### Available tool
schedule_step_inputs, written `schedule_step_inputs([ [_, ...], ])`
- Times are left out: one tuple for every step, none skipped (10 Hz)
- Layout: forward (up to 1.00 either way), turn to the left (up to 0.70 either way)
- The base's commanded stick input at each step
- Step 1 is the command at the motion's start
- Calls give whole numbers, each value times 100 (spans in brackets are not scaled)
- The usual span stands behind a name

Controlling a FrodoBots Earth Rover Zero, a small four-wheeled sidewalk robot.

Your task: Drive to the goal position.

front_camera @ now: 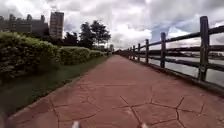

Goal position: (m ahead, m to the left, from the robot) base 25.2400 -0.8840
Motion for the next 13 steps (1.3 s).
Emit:
schedule_step_inputs([
  [70,0],
  [70,0],
  [70,0],
  [70,9],
  [70,23],
  [70,29],
  [70,0],
  [70,0],
  [70,0],
  [70,0],
  [70,0],
  [70,0],
  [70,0],
])
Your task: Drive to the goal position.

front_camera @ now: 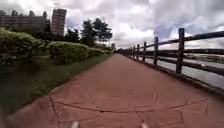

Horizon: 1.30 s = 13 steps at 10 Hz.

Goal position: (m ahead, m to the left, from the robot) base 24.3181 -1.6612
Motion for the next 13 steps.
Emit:
schedule_step_inputs([
  [70,0],
  [70,0],
  [70,0],
  [70,0],
  [70,0],
  [70,0],
  [70,0],
  [70,0],
  [70,-17],
  [70,0],
  [70,0],
  [70,0],
  [70,0],
])
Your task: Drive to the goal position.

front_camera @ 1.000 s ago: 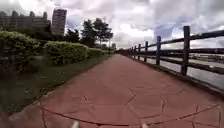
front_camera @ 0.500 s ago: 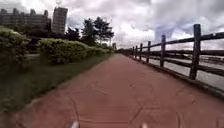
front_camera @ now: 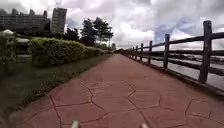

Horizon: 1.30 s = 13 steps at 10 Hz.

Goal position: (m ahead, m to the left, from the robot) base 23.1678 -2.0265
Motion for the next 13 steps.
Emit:
schedule_step_inputs([
  [70,0],
  [70,0],
  [70,0],
  [70,0],
  [70,0],
  [70,0],
  [70,0],
  [70,0],
  [70,0],
  [70,0],
  [70,0],
  [70,0],
  [70,0],
])
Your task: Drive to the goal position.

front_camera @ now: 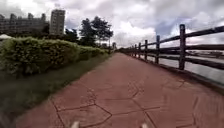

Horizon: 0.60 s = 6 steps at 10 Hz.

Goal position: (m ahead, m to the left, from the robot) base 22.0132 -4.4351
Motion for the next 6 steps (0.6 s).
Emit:
schedule_step_inputs([
  [70,0],
  [70,0],
  [70,0],
  [70,-19],
  [70,-34],
  [70,-24],
])
